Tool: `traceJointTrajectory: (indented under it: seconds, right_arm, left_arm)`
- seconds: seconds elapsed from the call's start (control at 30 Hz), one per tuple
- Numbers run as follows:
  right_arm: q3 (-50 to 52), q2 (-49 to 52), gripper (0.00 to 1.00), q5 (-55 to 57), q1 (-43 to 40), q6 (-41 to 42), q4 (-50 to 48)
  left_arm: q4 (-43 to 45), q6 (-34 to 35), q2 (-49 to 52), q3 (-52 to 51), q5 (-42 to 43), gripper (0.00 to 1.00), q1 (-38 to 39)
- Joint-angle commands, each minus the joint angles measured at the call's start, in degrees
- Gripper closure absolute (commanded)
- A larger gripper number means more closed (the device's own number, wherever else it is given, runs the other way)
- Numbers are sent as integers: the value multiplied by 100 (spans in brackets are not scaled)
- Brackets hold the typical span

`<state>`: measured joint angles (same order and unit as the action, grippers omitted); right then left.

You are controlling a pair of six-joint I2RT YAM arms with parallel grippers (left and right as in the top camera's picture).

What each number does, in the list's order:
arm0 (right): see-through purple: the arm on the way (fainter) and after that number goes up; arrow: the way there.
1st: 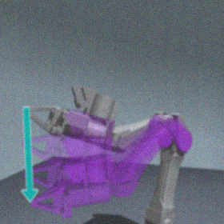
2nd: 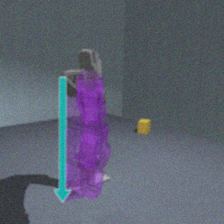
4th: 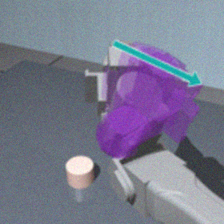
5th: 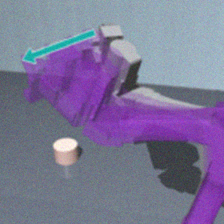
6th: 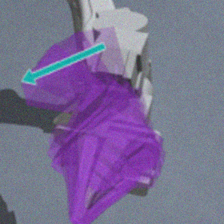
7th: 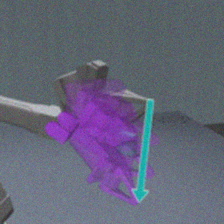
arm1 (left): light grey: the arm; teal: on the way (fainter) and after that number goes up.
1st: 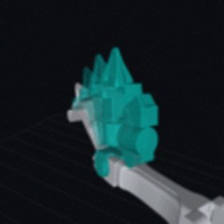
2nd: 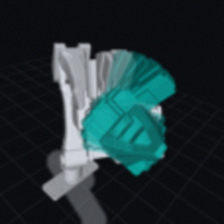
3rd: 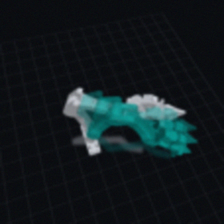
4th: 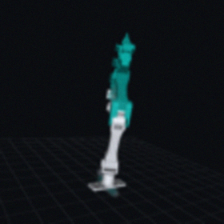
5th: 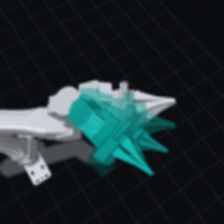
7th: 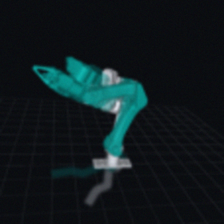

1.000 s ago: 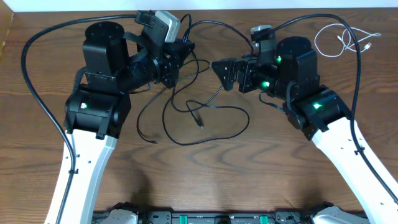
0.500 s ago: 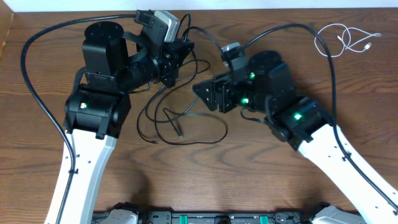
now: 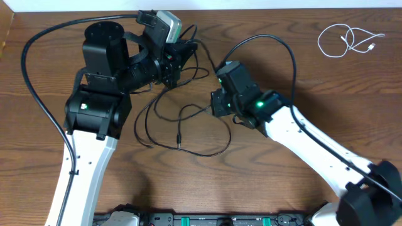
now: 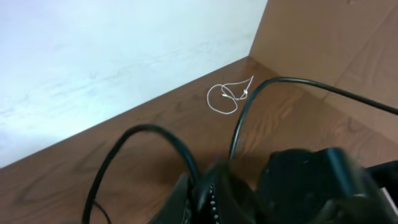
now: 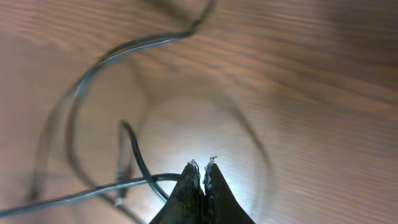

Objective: Untangle cables

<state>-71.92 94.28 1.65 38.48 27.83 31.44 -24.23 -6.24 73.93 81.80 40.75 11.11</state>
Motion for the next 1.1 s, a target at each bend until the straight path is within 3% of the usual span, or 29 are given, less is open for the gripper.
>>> traceJointTrajectory:
  seconds: [0.0, 0.23, 0.47, 0.5, 0.53, 0.6, 0.63, 0.67, 0.73, 0.93, 1.07]
  right_arm:
    - [-37, 127, 99, 997, -81, 179, 151]
    - [-37, 142, 99, 2153, -807, 1126, 848]
    - [-37, 142, 98, 1784, -1746, 1084, 1202]
    - [-37, 138, 79, 1698, -1781, 960, 1158]
    - [-39, 122, 48, 1543, -1788, 728, 1078]
    - [-39, 72, 32, 1137, -1740, 269, 833]
    - [-39, 37, 16, 1027, -1703, 179, 719]
    - [-39, -4, 9, 999, -1665, 177, 619]
    - [-39, -107, 1, 999, -1609, 186, 404]
    - [-39, -621, 1, 938, -1513, 214, -302]
    - [-39, -1056, 1, 201, -1513, -81, -640]
  left_arm:
    - [118, -13, -186, 177, -2, 93, -225]
    - [118, -13, -326, 177, -2, 93, -575]
    - [116, -7, -361, 177, 138, 93, -612]
    - [116, -11, -358, 177, 173, 93, -612]
    - [116, -9, -358, 177, 190, 93, -612]
    - [116, -9, -358, 177, 192, 93, -612]
    - [114, -9, -358, 177, 195, 93, -612]
    - [114, -9, -356, 177, 197, 92, -612]
    - [111, -9, -354, 177, 195, 92, -612]
    - [96, 13, -334, 177, 197, 93, -612]
    - [96, 13, -236, 177, 197, 93, -610]
